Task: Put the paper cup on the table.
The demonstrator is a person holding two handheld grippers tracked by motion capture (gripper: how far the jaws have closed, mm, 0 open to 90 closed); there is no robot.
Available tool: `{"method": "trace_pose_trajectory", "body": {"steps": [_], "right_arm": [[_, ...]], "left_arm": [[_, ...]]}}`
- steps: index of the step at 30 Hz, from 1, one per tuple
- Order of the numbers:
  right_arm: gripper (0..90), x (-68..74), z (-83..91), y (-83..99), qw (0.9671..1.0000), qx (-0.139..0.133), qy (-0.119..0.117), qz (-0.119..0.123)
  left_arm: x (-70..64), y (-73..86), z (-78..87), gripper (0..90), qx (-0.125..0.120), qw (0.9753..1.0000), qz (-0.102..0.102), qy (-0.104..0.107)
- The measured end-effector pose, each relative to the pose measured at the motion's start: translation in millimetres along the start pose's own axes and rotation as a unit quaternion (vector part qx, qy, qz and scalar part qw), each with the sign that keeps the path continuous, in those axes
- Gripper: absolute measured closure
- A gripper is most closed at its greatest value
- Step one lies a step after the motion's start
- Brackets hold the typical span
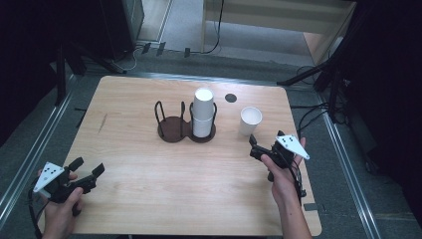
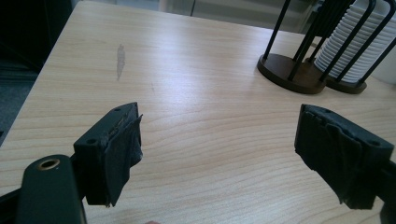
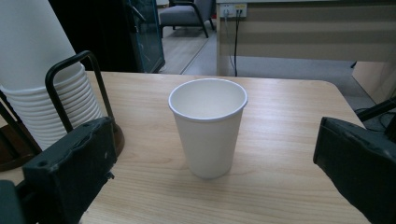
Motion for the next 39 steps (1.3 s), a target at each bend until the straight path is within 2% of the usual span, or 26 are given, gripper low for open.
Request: {"method": "trace_pose_trajectory", "body": {"steps": [16,39], "right_arm": [[0.0,-17.8,33.0,-3.2,0.9998,-0.011,0.014,0.001],[0.0,-46.0,71.6,1.8,0.999,-0.01,0.041,0.012]], "left_arm": [[-0.1,0.1,-0.1,15.4,0.002,1.0,0.0,0.0],[-0.3,0.2,0.0,15.4,0.002,1.0,0.0,-0.001]]}}
Point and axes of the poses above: each handheld gripper's, and its own axes: z roughly backward along the jaws, y roughly out of its underside, x roughly to its left, the point moved 4 cm from there along -z, roughly forward along the jaws, and after that the axes turned 13 degrees about -x, right-handed, at the moved point
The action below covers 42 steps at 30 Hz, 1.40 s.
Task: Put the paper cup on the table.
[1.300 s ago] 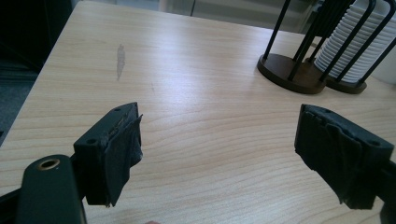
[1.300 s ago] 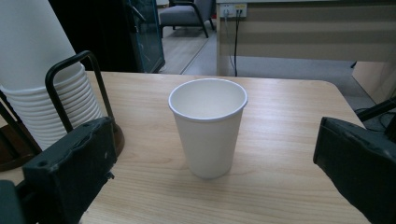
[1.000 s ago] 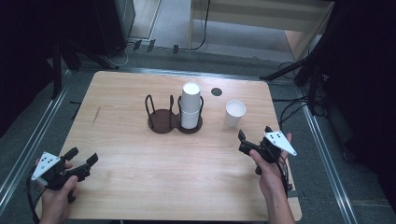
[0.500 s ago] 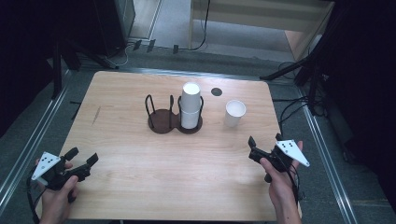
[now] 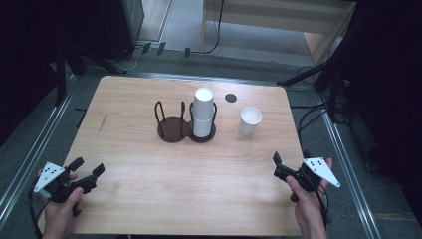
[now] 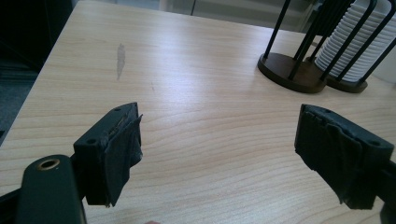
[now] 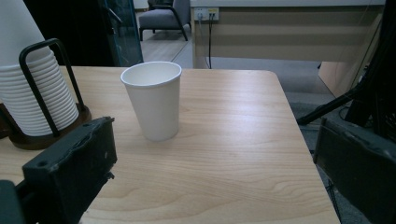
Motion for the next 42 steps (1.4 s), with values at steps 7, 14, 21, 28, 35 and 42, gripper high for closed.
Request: {"method": "trace_pose_trajectory", "body": {"steps": [7,14,21,28,35,42], "right_arm": [[0.0,-3.9,9.3,5.6,1.0,0.003,0.003,0.001],[0.0,-8.4,19.3,16.1,1.0,0.006,0.006,-0.001],[0.0,-10.6,26.9,25.6,0.9999,0.008,0.004,0.005],[0.0,-13.7,33.7,35.1,0.9997,0.018,0.006,0.012],[0.0,-20.7,41.5,43.7,0.9995,0.024,0.014,0.016],[0.0,-29.6,49.8,49.3,0.9991,0.032,0.021,0.015]], "left_arm": [[0.1,0.0,0.0,15.4,0.0,1.0,0.001,0.0],[0.0,0.0,0.1,15.4,0.0,1.0,0.001,-0.001],[0.2,-0.1,0.2,15.4,-0.001,1.0,0.002,0.0],[0.3,-0.1,0.4,15.4,-0.002,1.0,0.003,0.0],[0.3,-0.1,0.2,15.4,-0.001,1.0,0.003,0.0],[0.4,-0.1,0.1,15.4,-0.001,1.0,0.003,0.0]]}}
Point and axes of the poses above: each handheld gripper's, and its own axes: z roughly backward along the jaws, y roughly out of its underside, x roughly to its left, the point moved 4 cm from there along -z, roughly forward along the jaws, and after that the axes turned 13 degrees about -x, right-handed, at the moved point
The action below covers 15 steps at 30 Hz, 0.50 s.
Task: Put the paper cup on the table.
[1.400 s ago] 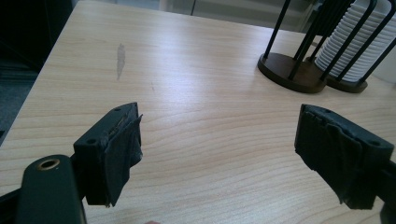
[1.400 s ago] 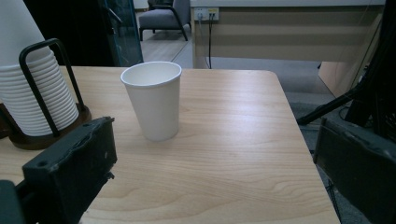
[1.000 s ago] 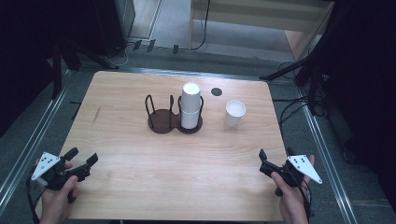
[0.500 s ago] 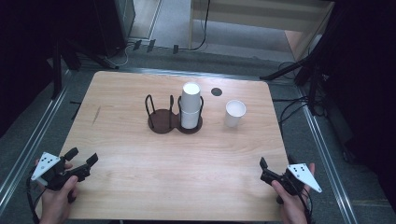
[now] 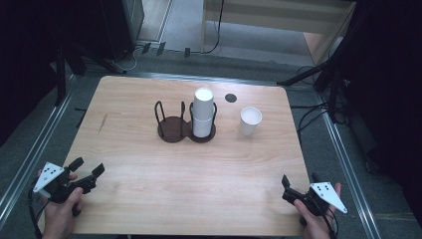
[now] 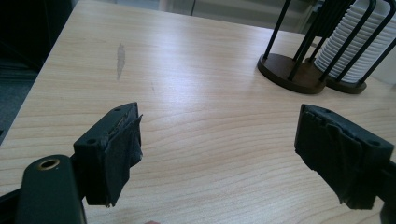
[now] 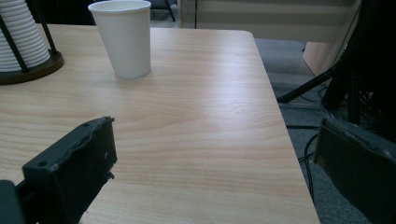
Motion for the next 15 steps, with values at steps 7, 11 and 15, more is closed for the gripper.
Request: {"method": "trace_pose_trajectory", "body": {"steps": [7,11,15], "right_arm": [[0.0,-5.2,6.1,4.3,1.0,0.006,0.003,0.0],[0.0,-4.4,7.9,6.4,0.9999,0.009,-0.001,-0.004],[0.0,-2.8,8.3,7.8,0.9999,0.009,-0.003,0.004]], "left_arm": [[0.0,0.0,-0.2,15.4,0.0,1.0,0.0,0.0],[0.1,0.0,-0.4,15.4,0.0,1.0,0.001,0.0],[0.5,-0.1,-0.5,15.4,0.001,1.0,0.0,0.002]]}}
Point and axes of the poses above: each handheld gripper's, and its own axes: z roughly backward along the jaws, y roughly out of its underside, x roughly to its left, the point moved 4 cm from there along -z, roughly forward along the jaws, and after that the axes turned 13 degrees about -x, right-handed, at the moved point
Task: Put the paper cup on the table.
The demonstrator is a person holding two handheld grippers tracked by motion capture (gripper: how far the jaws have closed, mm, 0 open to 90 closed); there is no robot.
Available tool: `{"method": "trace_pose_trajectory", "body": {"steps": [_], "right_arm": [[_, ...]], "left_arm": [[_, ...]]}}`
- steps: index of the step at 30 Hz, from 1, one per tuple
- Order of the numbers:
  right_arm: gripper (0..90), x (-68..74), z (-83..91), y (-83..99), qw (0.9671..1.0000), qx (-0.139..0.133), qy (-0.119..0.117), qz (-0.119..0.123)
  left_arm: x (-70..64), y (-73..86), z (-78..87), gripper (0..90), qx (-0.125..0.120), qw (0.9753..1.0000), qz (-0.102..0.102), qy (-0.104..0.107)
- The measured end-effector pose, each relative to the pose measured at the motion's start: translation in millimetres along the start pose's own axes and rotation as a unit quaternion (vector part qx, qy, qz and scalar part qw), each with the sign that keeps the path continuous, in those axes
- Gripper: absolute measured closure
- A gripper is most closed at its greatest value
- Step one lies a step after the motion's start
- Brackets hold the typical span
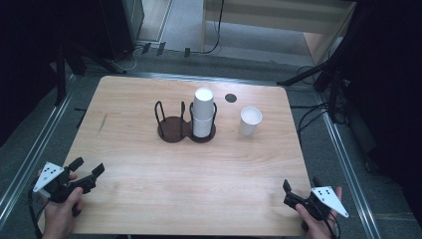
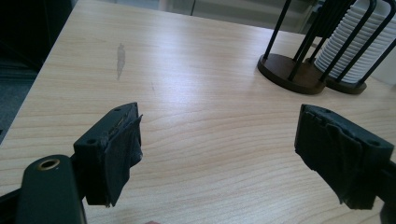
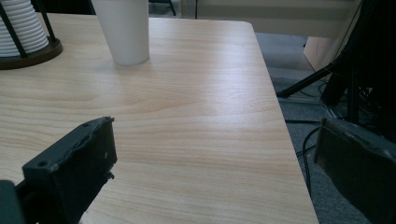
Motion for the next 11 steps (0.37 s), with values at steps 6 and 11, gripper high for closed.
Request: {"method": "trace_pose_trajectory", "body": {"steps": [6,11], "right_arm": [[0.0,1.8,0.7,2.0,1.0,0.0,0.0,0.005],[0.0,0.5,1.1,2.0,1.0,-0.001,0.002,-0.002]], "left_arm": [[-0.2,0.1,-0.7,15.4,0.001,1.0,0.001,0.002],[0.1,0.0,-1.3,15.4,0.003,1.0,0.0,0.002]]}}
Point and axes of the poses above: each handheld gripper's, and its own axes: z roughly backward along the jaws, y roughly out of its underside, x roughly to its left, the point moved 4 cm from there along -z, roughly forward along the jaws, and after that the axes turned 13 degrees about -x, right-handed, at the moved point
